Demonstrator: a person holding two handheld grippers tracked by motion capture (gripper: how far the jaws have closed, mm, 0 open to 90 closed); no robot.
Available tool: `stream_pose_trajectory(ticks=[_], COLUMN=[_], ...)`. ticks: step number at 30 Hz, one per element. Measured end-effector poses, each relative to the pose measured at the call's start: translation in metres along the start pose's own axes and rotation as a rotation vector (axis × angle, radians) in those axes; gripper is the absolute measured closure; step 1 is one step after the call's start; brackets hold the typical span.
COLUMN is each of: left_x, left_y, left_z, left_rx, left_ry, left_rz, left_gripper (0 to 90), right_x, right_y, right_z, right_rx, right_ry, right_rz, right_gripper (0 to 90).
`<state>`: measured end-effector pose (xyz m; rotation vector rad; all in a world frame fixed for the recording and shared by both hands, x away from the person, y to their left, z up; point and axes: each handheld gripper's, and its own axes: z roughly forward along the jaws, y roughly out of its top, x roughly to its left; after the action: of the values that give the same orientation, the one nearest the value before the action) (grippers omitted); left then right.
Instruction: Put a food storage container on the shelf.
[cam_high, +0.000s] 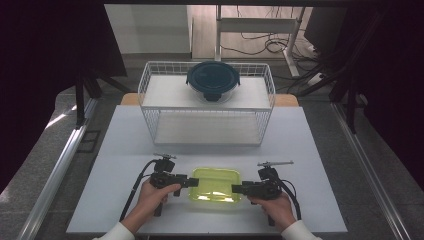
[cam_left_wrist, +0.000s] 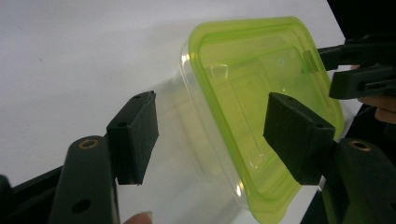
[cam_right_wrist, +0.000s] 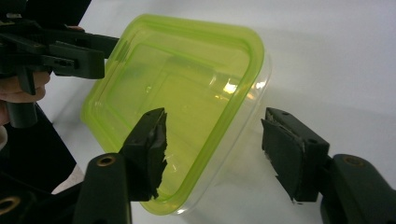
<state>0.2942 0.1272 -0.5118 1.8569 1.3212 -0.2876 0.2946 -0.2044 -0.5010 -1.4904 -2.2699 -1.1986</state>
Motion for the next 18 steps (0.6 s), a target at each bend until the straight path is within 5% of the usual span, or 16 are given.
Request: stream_pose_trajectory(ticks=[6, 11, 18], left_x=[-0.0002, 0.0004, -0.0036], left_y=[-0.0013, -0.0032, -0.0044], left_z=[0.0061, 0.0075, 0.0007], left_rx=[0.026, 0.028, 0.001], left_ry=[-0.084, -0.074, -0.066], left_rz=[-0.049, -0.091, -0.091], left_gripper=[46.0, 54.1, 61.2], right_x=[-0.0019, -0.0023, 0.0009], right_y=[-0.0018, -0.0036, -0.0046], right_z=[0.0024, 0.0016, -0.0024], right_rx=[0.006, 0.011, -0.007], right_ry=[0.035, 0.031, 0.031], right_rz=[0.033, 0.058, 0.074], right_gripper=[56.4, 68.0, 73.3])
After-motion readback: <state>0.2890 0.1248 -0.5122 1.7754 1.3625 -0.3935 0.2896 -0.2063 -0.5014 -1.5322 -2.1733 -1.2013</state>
